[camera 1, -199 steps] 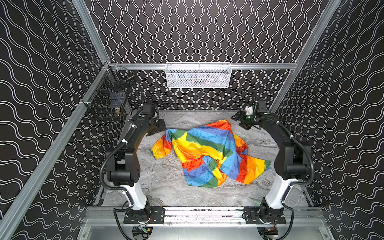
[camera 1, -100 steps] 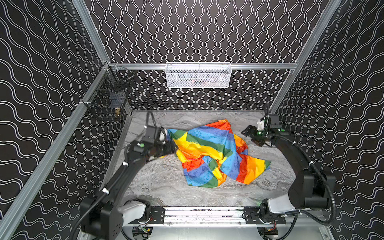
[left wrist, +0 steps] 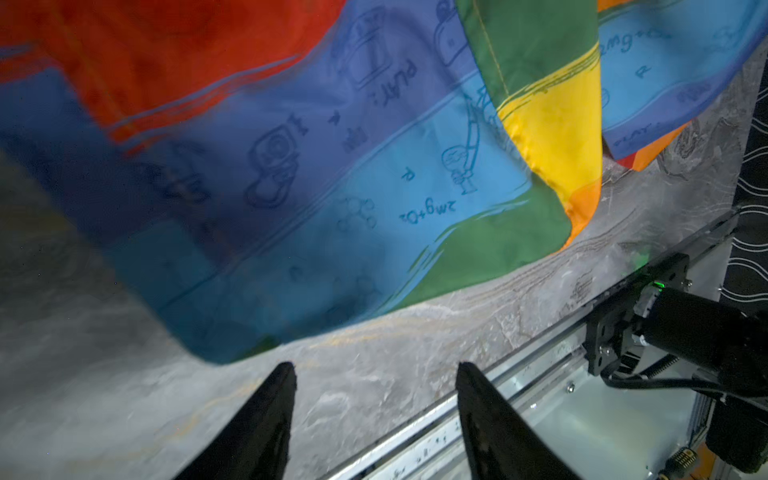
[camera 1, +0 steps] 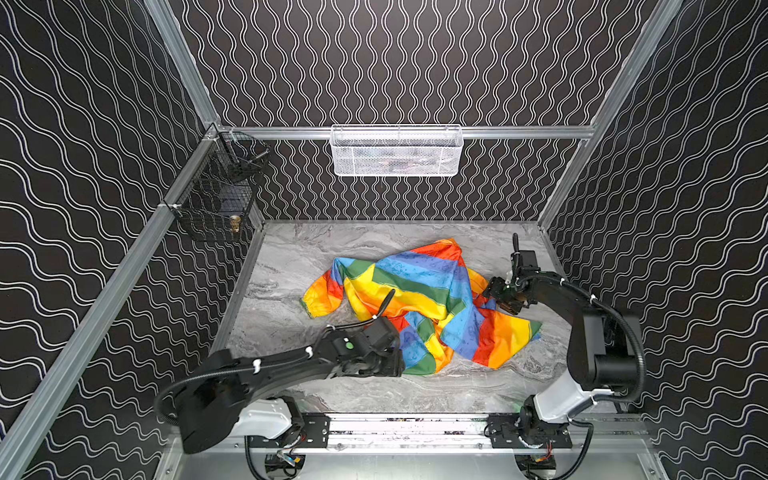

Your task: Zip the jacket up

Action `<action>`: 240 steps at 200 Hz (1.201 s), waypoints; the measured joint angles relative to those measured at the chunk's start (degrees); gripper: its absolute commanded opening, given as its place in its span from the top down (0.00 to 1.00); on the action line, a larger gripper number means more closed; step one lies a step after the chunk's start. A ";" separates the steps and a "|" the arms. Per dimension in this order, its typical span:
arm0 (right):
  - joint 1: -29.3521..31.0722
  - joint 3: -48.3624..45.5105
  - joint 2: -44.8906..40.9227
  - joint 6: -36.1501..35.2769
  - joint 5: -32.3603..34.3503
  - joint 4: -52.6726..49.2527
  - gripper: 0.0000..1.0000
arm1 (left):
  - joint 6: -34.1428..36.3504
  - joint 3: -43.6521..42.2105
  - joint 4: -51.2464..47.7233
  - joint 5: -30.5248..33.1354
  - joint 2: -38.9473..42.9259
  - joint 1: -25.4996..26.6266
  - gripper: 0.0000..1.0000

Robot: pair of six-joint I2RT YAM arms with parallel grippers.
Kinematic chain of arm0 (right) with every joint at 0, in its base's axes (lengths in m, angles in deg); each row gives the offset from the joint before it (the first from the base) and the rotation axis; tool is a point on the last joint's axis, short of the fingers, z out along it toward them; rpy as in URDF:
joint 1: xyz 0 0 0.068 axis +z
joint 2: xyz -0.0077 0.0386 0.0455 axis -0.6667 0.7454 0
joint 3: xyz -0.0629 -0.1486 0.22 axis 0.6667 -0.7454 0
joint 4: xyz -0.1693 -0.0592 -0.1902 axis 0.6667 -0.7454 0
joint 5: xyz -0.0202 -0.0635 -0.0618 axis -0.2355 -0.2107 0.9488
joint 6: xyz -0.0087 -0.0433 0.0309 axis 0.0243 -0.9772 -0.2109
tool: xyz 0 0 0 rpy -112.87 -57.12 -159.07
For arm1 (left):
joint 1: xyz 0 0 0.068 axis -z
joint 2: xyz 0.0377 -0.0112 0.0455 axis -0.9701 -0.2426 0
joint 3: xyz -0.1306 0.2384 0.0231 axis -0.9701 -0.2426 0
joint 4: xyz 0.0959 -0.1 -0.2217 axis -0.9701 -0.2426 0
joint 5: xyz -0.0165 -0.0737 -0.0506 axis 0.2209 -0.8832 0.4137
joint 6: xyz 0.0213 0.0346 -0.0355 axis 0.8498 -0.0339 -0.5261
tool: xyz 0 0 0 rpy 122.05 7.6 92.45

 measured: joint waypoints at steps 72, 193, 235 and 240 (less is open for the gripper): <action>0.22 -6.97 0.48 0.04 -3.06 7.34 0.75 | -3.04 -4.52 11.45 -0.94 -6.67 -0.72 0.73; 23.67 -15.87 -7.19 10.73 -7.02 12.92 0.89 | 7.50 -1.16 13.00 -8.79 -12.55 -29.90 0.97; 37.16 -14.51 -6.03 17.59 -6.38 15.52 0.90 | 12.09 8.50 10.71 -12.07 -21.29 -38.34 0.97; 38.62 -13.94 -5.49 18.45 -6.12 15.72 0.90 | 12.50 9.62 10.69 -12.46 -22.27 -39.17 0.97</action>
